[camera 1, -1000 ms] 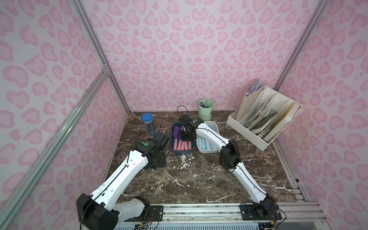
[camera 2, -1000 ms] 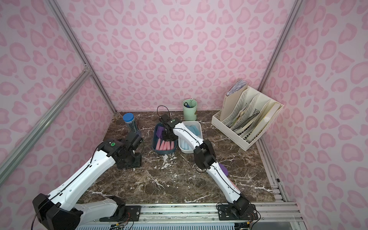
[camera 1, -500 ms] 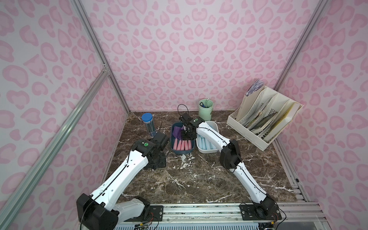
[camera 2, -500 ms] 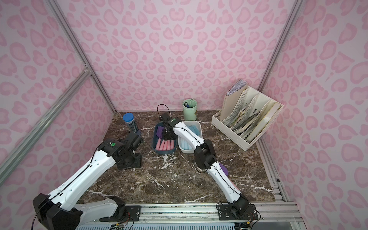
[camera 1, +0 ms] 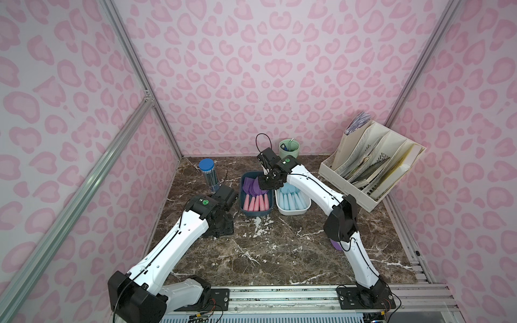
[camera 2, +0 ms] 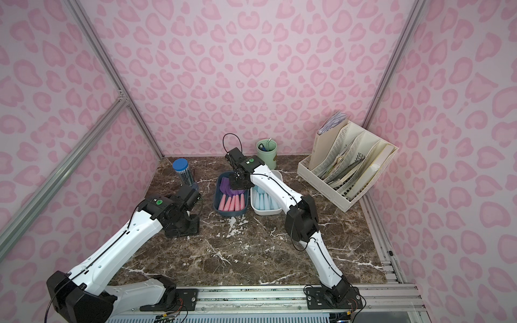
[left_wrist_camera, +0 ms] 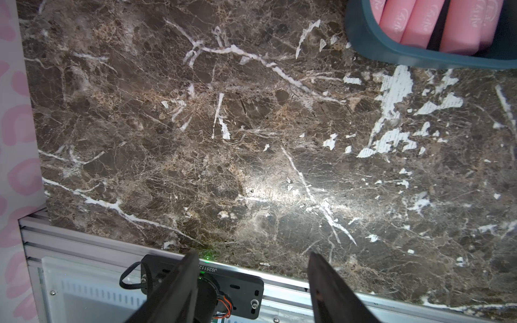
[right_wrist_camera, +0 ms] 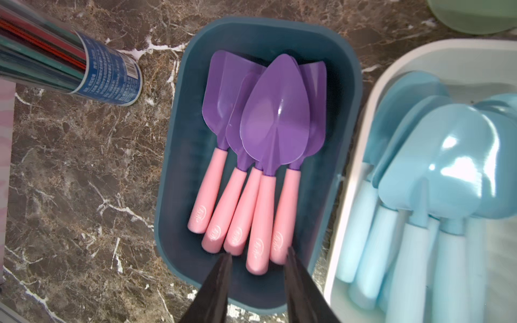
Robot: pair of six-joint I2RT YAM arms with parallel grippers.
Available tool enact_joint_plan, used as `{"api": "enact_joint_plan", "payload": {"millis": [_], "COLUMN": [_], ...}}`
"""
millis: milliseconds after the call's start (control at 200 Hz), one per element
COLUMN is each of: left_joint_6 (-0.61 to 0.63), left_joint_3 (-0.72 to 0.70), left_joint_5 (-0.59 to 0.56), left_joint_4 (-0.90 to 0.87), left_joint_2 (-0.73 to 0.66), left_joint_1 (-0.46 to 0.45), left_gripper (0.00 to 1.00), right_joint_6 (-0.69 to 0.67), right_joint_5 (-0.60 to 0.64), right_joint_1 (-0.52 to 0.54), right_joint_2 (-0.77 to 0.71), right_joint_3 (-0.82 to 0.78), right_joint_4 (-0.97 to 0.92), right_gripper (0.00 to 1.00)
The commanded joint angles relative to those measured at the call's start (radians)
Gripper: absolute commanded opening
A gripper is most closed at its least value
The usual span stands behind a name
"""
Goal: Sort the small shovels by color and place them into the storage box
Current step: Place the shovel in the storage box, then pick up the shovel from the center of the board.
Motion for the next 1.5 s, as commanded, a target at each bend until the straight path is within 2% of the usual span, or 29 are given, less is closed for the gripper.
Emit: {"api": "enact_joint_plan", "payload": {"millis": [0, 230, 490, 735, 910, 1070, 1495], "left_joint_6": [-0.022, -0.052, -0.064, -0.071, -0.057, -0.049, -0.032], "left_joint_3": [0.009, 0.042, 0.060, 0.017, 0.002, -0.019, -0.046], "left_joint_5": [0.026, 0.020, 0.033, 0.077, 0.099, 0.115, 0.141], "left_joint_4": [0.000, 0.023, 0.061, 0.134, 0.171, 0.198, 0.246], "left_joint_2": [0.008, 0.076, 0.138, 0.189, 0.220, 0.234, 0.257], "left_joint_1": [-0.005, -0.066, -0.106, -0.141, -0.158, -0.158, -0.158], "left_gripper": [0.66, 0.66, 0.66, 0.66, 0.66, 0.67, 0.68], "right_joint_6": [-0.016, -0.038, -0.080, -0.081, -0.029, 0.013, 0.060], "right_joint_5": [0.049, 0.053, 0.001, -0.029, -0.032, -0.022, -0.015], "right_joint_1": [-0.007, -0.087, -0.257, -0.329, -0.368, -0.404, -0.466], "right_joint_2": [-0.099, -0.378, -0.707, -0.878, -0.971, -1.040, -1.065], "right_joint_3": [-0.134, -0.554, -0.999, -1.283, -1.433, -1.506, -1.604], "right_joint_4": [0.031, 0.104, 0.115, 0.072, 0.066, 0.031, 0.020], "right_gripper": [0.40, 0.43, 0.49, 0.59, 0.68, 0.76, 0.79]}}
